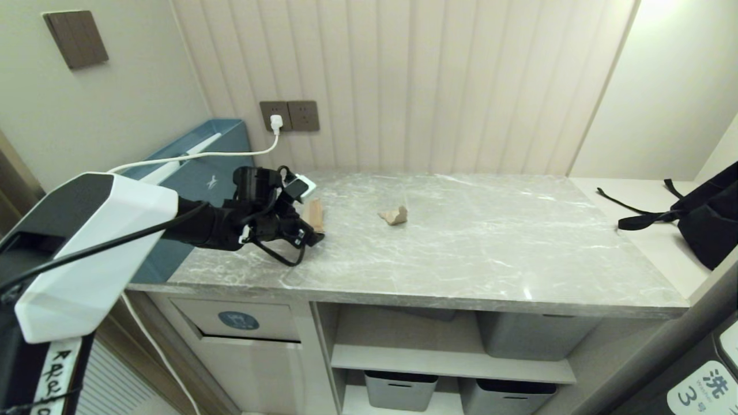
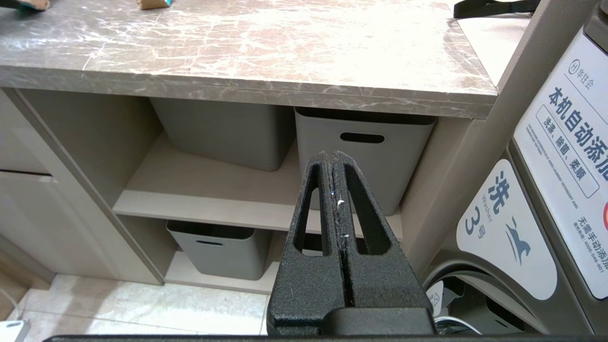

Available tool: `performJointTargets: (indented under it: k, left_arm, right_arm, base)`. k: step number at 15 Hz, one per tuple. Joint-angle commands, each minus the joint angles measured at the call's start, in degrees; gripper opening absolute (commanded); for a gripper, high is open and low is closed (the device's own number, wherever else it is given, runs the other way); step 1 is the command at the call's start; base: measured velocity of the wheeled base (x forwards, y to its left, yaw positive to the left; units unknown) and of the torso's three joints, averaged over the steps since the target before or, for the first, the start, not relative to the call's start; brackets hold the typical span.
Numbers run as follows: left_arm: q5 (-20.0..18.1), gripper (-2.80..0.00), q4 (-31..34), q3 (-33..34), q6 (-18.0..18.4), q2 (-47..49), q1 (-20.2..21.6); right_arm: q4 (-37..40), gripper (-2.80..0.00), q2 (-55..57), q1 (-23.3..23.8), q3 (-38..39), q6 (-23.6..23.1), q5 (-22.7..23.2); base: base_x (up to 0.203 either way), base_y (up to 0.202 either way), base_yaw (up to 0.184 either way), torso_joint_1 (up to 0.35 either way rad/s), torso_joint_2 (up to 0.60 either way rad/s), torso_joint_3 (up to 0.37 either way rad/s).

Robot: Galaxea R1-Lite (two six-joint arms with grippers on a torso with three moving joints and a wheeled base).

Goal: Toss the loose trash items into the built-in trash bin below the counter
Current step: Pick up the garbage

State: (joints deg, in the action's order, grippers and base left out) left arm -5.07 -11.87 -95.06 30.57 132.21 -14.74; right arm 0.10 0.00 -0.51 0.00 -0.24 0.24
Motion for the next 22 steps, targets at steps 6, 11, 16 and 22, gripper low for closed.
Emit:
performJointTargets:
  k: [6,11,16,22]
  left_arm:
    - [1.5,0.0,0.2,0.1,6.8,0.6,1.7]
    - [1.4,0.0,-0.3,-2.5,7.5,3.1,1.8]
    - [1.0,0.0,0.0,-5.2,7.3,4.9,1.8]
    - [-0.2,0.0,0.0,-6.7,7.3,6.3,1.6]
  right_arm:
    - [0.0,-2.8,-0.1,0.0,0.0,0.0,0.0]
    - [0.0,-2.8,-0.1,0.0,0.0,0.0,0.0]
    - [0.0,-2.8,-0.1,0.0,0.0,0.0,0.0]
    - [0.0,-2.8,-0.1,0.0,0.0,0.0,0.0]
  base:
    - [0.0,0.0,0.0,0.0,0.0,0.0]
    - [0.0,0.0,0.0,0.0,0.0,0.0]
    - [0.0,0.0,0.0,0.0,0.0,0.0]
    - [0.0,0.0,0.0,0.0,0.0,0.0]
